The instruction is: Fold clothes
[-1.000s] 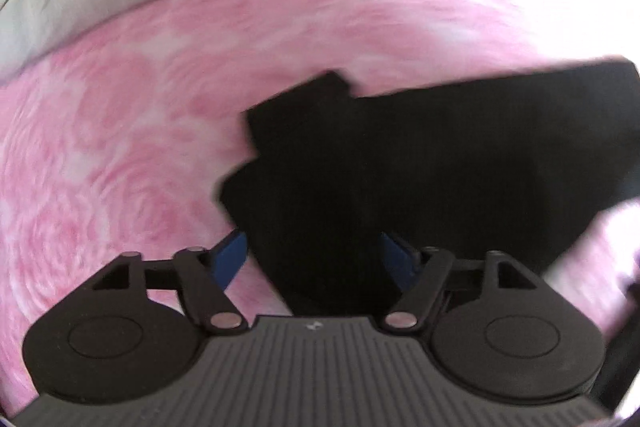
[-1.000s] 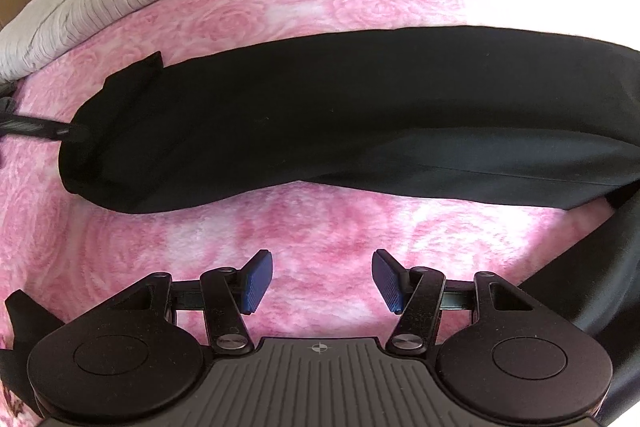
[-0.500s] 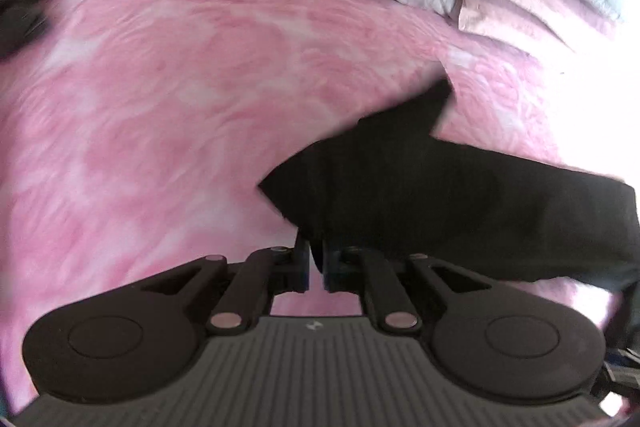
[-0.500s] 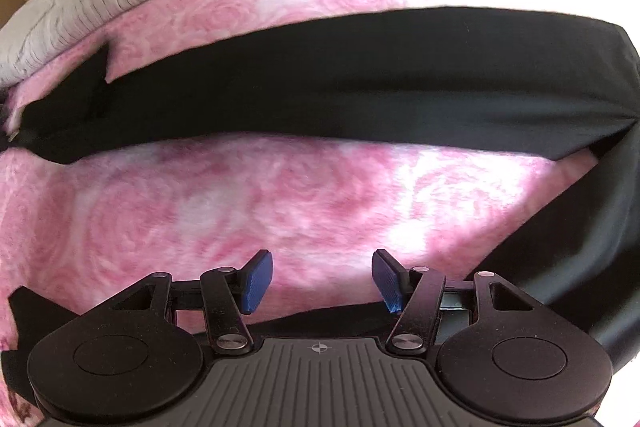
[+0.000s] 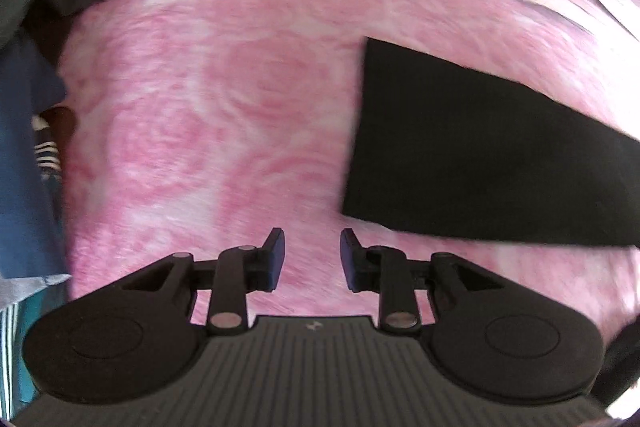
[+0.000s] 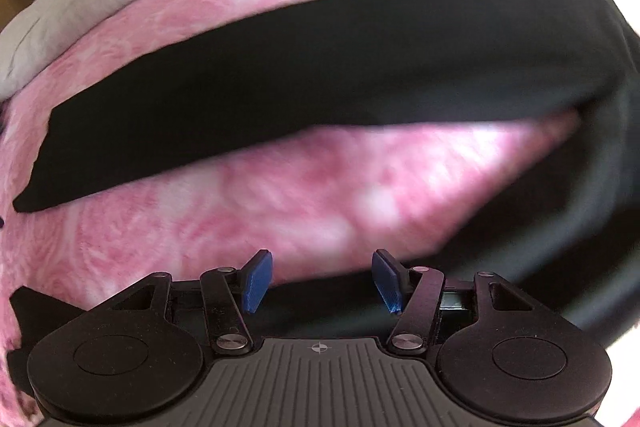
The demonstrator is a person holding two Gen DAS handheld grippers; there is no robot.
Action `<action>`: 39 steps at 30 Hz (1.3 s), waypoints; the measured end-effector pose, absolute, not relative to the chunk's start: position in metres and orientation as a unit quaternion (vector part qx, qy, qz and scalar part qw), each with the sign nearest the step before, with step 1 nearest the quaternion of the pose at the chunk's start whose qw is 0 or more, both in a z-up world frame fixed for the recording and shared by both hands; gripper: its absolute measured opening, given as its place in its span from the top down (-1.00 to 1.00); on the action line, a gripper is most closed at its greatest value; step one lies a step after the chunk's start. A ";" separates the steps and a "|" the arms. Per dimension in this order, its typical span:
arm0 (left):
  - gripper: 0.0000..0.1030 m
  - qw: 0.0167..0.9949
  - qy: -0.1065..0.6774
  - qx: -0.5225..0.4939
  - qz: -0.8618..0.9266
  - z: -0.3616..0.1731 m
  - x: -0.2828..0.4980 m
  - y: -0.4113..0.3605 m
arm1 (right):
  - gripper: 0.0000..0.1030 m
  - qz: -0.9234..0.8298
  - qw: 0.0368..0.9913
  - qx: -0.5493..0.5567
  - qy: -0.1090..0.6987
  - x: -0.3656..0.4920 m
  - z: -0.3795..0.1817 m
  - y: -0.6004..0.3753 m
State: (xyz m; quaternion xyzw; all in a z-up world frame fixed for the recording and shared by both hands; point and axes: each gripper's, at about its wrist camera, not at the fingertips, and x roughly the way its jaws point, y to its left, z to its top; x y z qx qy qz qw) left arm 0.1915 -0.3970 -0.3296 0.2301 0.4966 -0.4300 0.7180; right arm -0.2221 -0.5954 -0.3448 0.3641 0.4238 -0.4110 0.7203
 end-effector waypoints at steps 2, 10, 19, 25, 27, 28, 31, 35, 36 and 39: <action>0.44 0.697 0.484 0.253 -0.465 -0.324 0.174 -0.398 | -0.14 -0.423 0.714 0.370 0.418 -0.239 -0.337 -0.594; -0.04 0.561 0.493 0.351 -0.564 -0.327 0.122 -0.350 | -0.14 -0.499 0.659 0.395 0.401 -0.325 -0.316 -0.578; 0.00 0.440 0.431 0.456 -0.642 -0.354 0.068 -0.346 | -0.14 -0.525 0.612 0.458 0.374 -0.364 -0.333 -0.551; 1.00 0.377 0.392 0.517 -0.661 -0.344 0.046 -0.345 | -0.14 -0.524 0.614 0.462 0.367 -0.367 -0.334 -0.541; 1.00 0.359 0.427 0.466 -0.687 -0.316 0.059 -0.351 | -0.14 -0.528 0.614 0.465 0.358 -0.369 -0.331 -0.538; 1.00 0.362 0.438 0.436 -0.698 -0.298 0.069 -0.356 | -0.14 -0.528 0.614 0.466 0.357 -0.369 -0.330 -0.536; 1.00 0.400 0.453 0.359 -0.711 -0.251 0.104 -0.379 | -0.14 -0.526 0.617 0.466 0.353 -0.369 -0.327 -0.531; 1.00 0.466 0.437 0.302 -0.708 -0.225 0.142 -0.427 | -0.14 -0.514 0.630 0.461 0.355 -0.360 -0.323 -0.525; 1.00 0.481 0.429 0.295 -0.705 -0.225 0.149 -0.440 | -0.14 -0.508 0.636 0.458 0.357 -0.356 -0.323 -0.523; 0.95 0.530 0.431 0.282 -0.674 -0.249 0.169 -0.483 | -0.14 -0.492 0.653 0.446 0.365 -0.343 -0.323 -0.518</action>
